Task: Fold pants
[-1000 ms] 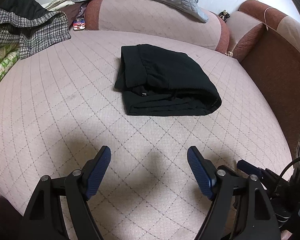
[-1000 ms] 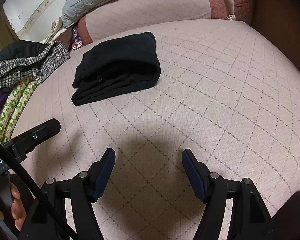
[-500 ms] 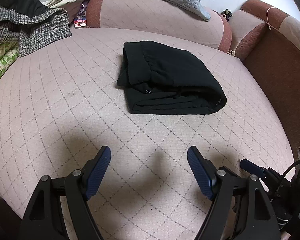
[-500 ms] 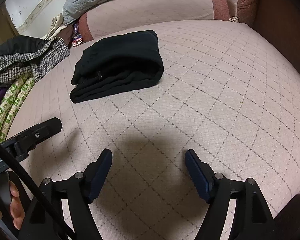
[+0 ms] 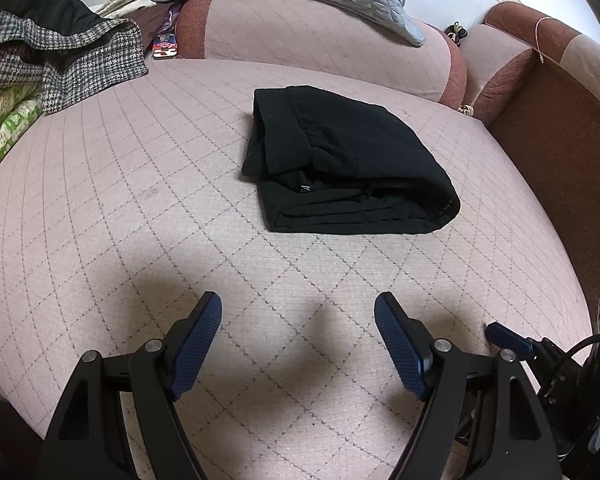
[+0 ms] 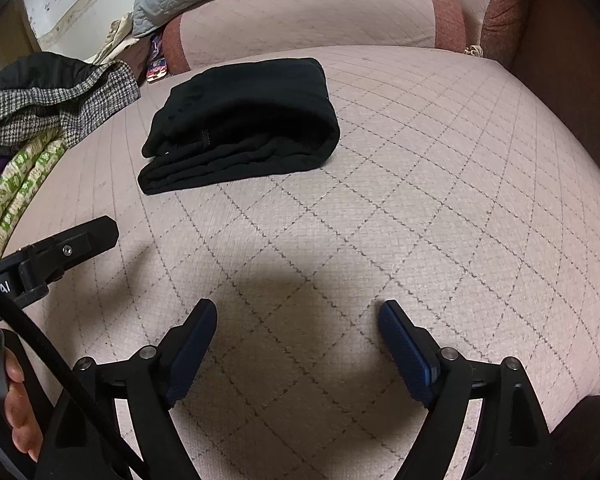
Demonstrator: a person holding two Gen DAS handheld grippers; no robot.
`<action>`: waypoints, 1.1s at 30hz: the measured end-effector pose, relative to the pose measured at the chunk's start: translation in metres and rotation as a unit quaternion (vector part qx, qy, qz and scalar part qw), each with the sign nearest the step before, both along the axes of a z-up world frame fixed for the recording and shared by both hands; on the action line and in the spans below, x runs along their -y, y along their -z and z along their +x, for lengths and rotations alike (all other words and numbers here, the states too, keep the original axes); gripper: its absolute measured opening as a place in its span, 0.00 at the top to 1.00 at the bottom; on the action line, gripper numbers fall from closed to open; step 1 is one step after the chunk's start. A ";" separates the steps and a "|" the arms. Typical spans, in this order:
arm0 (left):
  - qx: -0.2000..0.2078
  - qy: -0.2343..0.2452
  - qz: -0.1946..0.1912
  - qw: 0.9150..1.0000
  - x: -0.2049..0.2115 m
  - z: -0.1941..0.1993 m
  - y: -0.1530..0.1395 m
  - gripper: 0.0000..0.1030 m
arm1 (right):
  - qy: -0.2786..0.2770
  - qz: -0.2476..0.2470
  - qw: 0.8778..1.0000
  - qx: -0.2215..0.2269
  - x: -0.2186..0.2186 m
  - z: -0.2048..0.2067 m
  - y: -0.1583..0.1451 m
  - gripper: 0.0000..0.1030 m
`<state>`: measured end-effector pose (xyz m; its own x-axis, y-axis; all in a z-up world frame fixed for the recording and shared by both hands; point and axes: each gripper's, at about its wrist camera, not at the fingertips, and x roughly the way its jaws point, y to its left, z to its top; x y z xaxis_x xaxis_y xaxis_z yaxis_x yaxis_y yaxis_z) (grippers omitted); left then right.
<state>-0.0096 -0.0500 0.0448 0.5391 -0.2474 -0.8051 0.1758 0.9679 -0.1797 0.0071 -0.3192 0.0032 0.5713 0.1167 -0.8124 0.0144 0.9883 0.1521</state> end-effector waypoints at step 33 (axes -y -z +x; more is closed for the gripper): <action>-0.014 -0.012 -0.020 1.000 -0.021 0.016 0.014 0.24 | -0.012 -0.039 0.999 -0.008 -0.006 0.008 0.000 0.12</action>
